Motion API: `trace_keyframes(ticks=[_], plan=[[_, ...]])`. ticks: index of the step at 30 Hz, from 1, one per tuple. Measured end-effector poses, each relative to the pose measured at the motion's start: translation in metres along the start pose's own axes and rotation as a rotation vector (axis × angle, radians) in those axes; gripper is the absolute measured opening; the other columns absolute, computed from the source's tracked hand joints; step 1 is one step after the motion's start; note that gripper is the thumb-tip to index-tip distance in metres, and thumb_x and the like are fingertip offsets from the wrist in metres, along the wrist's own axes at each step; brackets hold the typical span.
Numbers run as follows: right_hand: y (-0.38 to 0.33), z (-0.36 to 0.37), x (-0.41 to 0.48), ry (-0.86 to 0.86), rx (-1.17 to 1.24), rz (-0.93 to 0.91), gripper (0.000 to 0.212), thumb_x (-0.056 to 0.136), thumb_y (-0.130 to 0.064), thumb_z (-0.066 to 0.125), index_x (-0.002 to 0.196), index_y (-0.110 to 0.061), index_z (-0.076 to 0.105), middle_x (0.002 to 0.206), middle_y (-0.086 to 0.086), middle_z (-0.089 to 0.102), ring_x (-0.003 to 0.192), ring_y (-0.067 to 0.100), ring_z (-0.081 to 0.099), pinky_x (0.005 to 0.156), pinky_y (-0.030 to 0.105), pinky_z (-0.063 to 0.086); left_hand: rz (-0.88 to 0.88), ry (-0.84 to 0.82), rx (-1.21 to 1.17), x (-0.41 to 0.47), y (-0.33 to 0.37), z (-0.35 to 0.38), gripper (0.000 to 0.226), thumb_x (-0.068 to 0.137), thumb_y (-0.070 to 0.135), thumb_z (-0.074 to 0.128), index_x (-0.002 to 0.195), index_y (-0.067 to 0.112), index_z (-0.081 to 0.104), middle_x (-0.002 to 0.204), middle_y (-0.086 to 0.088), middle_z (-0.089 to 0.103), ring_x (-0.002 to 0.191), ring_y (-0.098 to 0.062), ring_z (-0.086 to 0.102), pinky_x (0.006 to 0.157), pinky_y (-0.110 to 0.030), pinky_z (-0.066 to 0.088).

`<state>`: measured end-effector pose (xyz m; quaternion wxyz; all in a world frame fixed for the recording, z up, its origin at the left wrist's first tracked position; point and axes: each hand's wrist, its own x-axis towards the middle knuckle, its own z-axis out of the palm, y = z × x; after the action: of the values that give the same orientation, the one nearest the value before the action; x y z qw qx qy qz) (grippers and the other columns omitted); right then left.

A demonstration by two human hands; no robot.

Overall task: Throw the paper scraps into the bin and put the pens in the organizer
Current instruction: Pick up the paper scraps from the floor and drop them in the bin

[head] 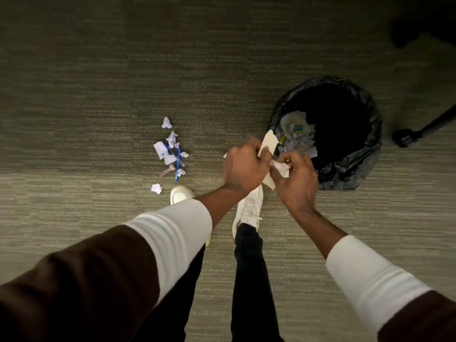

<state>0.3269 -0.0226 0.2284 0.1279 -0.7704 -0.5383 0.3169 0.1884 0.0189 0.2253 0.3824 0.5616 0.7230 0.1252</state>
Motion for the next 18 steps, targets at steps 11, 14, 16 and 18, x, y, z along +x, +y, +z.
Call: trace_keyframes(ticks=[11,14,16,18], plan=[[0.044,-0.028,0.051,0.206,0.078,0.321,0.032,0.092,-0.036,0.072,0.115,-0.016,0.065,0.107,0.013,0.073,0.104,0.035,0.069,0.091,0.047,0.055,0.055,-0.253,-0.039,0.02,0.058,0.04,0.024,0.099,0.035,0.063,0.105,0.014,0.072,0.103,-0.017,0.078,0.1,-0.04,0.073,0.08,-0.043,0.06],[0.049,-0.024,0.054,0.246,0.075,0.284,0.024,0.093,-0.021,0.066,0.114,-0.01,0.067,0.106,0.015,0.073,0.103,0.033,0.069,0.094,0.044,0.055,0.01,-0.252,-0.044,0.017,0.038,0.038,0.019,0.098,0.028,0.061,0.103,0.012,0.071,0.102,-0.018,0.078,0.099,-0.04,0.072,0.082,-0.046,0.06],[0.049,-0.019,0.052,0.217,0.112,0.221,0.02,0.092,-0.012,0.062,0.11,-0.007,0.068,0.102,0.014,0.074,0.095,0.03,0.072,0.091,0.046,0.058,-0.027,-0.256,-0.031,0.012,0.016,0.032,0.015,0.097,0.025,0.062,0.098,0.016,0.072,0.101,-0.015,0.078,0.097,-0.039,0.072,0.08,-0.044,0.061],[0.043,-0.008,0.046,0.148,0.133,0.144,0.015,0.093,-0.011,0.061,0.105,-0.009,0.069,0.1,0.013,0.073,0.084,0.029,0.073,0.082,0.051,0.061,-0.066,-0.269,-0.011,0.005,-0.012,0.025,0.012,0.096,0.024,0.063,0.091,0.02,0.072,0.097,-0.012,0.079,0.093,-0.036,0.074,0.078,-0.043,0.061]])
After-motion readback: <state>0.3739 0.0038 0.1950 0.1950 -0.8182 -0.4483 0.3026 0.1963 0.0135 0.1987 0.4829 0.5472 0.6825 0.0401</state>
